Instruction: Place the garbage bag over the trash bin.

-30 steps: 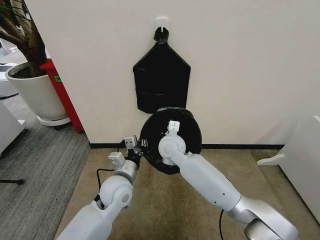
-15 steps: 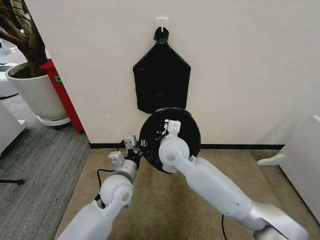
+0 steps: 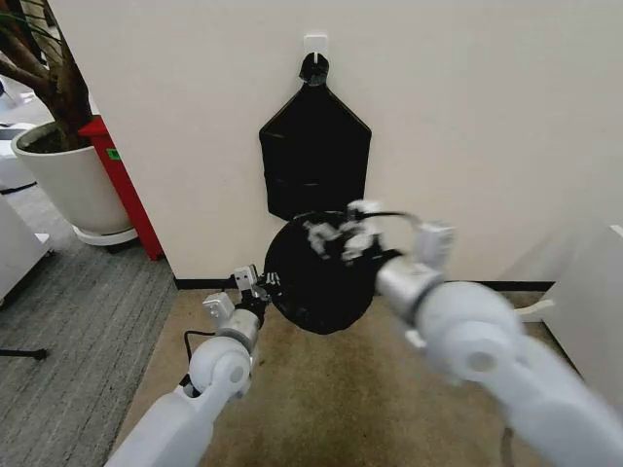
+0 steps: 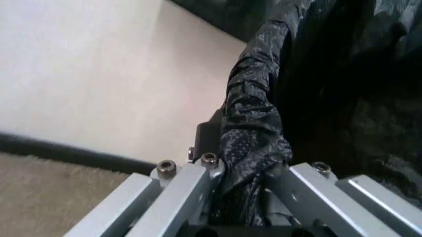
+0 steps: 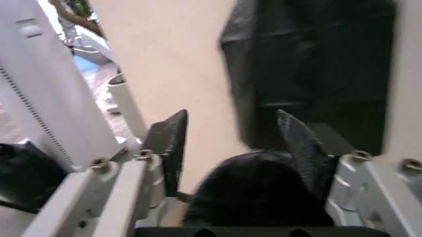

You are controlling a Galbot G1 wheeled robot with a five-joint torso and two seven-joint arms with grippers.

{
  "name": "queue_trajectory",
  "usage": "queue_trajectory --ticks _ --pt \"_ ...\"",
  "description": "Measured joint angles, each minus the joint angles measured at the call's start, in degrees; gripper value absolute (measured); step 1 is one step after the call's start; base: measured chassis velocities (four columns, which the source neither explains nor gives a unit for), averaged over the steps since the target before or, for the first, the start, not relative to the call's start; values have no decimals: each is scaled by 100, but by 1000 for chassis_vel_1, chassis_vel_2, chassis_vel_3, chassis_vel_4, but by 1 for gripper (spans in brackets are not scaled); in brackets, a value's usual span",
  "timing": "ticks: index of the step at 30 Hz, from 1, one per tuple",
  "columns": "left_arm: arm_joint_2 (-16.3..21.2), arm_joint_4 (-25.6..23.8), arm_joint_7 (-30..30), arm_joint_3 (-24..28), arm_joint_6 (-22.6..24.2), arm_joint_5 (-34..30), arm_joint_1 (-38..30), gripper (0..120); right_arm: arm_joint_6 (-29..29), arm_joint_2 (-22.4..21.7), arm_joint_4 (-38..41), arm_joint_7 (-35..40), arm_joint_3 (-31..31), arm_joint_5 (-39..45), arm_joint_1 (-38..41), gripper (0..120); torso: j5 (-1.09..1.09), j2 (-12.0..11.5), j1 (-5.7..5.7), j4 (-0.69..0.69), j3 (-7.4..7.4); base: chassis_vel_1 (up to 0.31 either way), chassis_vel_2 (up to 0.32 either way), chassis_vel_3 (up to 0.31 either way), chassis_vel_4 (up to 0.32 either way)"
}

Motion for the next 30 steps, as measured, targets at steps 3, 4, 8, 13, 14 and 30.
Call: queue_trajectory --ticks 3,4,8,13,14,30 --pt "66 87 491 0 -295 155 28 2 -14 -284 -268 -291 332 392 -15 60 0 0 0 1 1 0 0 0 0" --pt "103 154 822 0 -505 260 31 2 -96 -441 -491 -414 490 836 62 66 1 0 0 0 1 0 0 0 0" --pt "134 290 1408 -1 -959 513 24 2 -379 -609 -906 -474 576 1812 363 79 0 0 0 2 1 0 0 0 0" --pt "149 378 1809 4 -1386 987 26 2 -1129 -567 -1537 -369 516 3083 809 97 0 0 0 3 2 0 0 0 0" --pt "157 379 1840 6 -1413 1052 34 2 -1252 -553 -1592 -343 515 3203 865 98 -2 0 0 3 2 0 0 0 0" --pt "249 334 1936 2 -1500 1212 18 2 -1534 -411 -2149 -340 249 2837 963 100 -2 -1 0 2 2 0 0 0 0"
